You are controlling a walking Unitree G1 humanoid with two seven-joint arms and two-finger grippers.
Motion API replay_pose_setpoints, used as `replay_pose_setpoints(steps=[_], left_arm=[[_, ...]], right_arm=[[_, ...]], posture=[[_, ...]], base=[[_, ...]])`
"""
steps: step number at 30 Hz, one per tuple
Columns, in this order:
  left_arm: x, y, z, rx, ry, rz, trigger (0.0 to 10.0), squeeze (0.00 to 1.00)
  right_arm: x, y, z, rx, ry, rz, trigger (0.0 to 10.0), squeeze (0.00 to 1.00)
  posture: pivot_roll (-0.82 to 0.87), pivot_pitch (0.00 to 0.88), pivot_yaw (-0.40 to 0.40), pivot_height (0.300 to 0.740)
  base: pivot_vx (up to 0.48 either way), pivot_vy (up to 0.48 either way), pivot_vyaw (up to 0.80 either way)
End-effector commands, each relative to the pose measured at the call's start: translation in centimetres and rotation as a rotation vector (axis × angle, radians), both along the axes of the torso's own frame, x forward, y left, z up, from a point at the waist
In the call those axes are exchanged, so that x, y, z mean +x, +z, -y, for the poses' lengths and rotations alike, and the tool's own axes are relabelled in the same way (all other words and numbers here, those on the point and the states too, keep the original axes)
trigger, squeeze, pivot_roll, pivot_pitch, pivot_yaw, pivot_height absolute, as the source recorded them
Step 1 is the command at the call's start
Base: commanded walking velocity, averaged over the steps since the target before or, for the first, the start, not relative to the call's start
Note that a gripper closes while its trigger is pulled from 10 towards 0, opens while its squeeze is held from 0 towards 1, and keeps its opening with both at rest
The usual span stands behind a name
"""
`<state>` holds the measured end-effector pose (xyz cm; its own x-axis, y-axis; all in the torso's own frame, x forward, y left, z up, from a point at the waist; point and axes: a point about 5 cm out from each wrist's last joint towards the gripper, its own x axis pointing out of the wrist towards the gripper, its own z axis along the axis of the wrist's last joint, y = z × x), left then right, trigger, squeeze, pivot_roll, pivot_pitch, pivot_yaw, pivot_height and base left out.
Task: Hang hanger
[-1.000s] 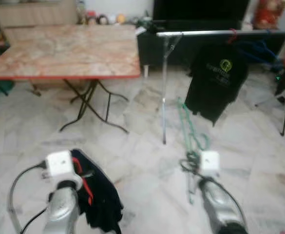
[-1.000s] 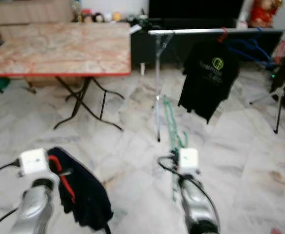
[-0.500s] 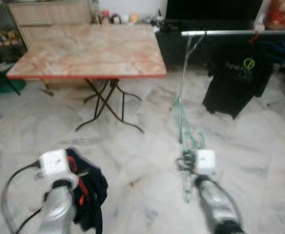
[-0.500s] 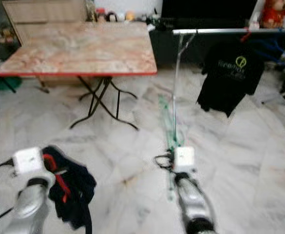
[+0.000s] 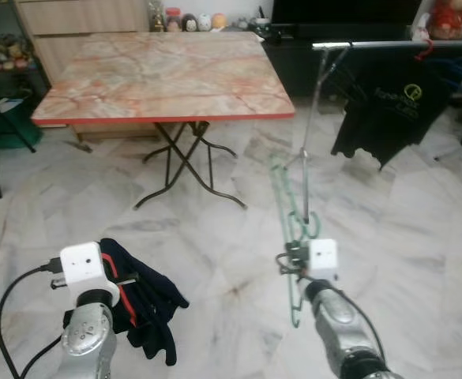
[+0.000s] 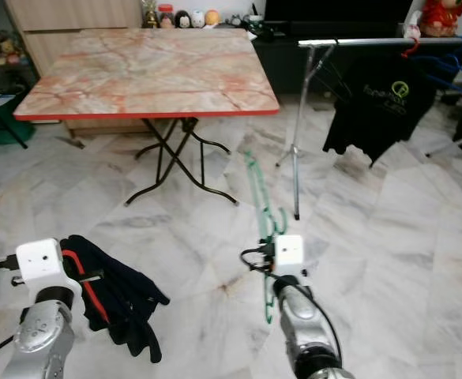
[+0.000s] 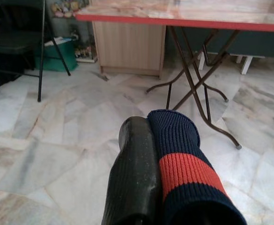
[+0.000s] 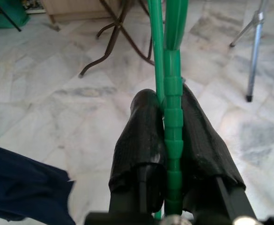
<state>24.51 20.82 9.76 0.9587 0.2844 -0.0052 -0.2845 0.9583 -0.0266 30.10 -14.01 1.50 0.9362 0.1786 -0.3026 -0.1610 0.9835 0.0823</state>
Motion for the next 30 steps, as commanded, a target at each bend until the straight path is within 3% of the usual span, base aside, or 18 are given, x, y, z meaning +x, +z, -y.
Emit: replay_pose_setpoints(steps=[1, 8, 14, 17, 18, 20, 24, 30], left_arm=[[0.2, 0.8, 0.5, 0.000, -0.025, 0.028, 10.0, 0.00], [0.3, 1.0, 0.6, 0.003, -0.034, 0.031, 10.0, 0.00], [0.3, 0.8, 0.8, 0.001, -0.037, 0.021, 10.0, 0.00], [0.4, 1.1, 0.8, 0.003, -0.040, 0.030, 10.0, 0.00], [0.4, 1.1, 0.8, 0.003, -0.040, 0.030, 10.0, 0.00], [0.4, 1.1, 0.7, 0.011, -0.041, 0.028, 10.0, 0.00], [0.3, 1.2, 0.4, 0.016, -0.030, 0.027, 10.0, 0.00], [0.2, 1.1, 0.3, 0.018, -0.028, 0.022, 10.0, 0.00]], right_arm=[[-1.0, -1.6, 2.1, -0.043, -0.057, -0.107, 10.0, 0.00], [-2.8, -3.7, 4.6, -0.171, -0.100, -0.271, 10.0, 0.00], [-4.7, -5.5, 4.0, -0.256, 0.004, -0.373, 10.0, 0.00], [-6.8, -7.1, 4.0, -0.260, -0.006, -0.470, 10.0, 0.00], [-6.8, -7.1, 4.0, -0.260, -0.006, -0.470, 10.0, 0.00], [-8.9, -8.4, 4.5, -0.277, 0.001, -0.567, 10.0, 0.00], [-9.9, -8.9, 4.8, -0.290, 0.014, -0.606, 10.0, 0.00], [-9.9, -8.9, 4.8, -0.272, -0.004, -0.601, 10.0, 0.00]], posture=[[0.03, 0.027, 0.014, 0.740], [0.04, 0.027, 0.020, 0.740], [0.03, 0.026, 0.024, 0.740], [0.03, 0.025, 0.026, 0.740], [0.03, 0.025, 0.026, 0.740], [0.04, 0.025, 0.027, 0.740], [0.05, 0.026, 0.028, 0.740], [0.04, 0.027, 0.032, 0.740]], base=[[0.000, 0.000, 0.00], [0.000, 0.000, 0.00], [0.000, 0.000, 0.00], [0.085, 0.000, 0.00], [0.255, 0.000, 0.00], [0.300, 0.000, 0.00], [0.308, 0.000, 0.00], [0.337, 0.000, 0.00]])
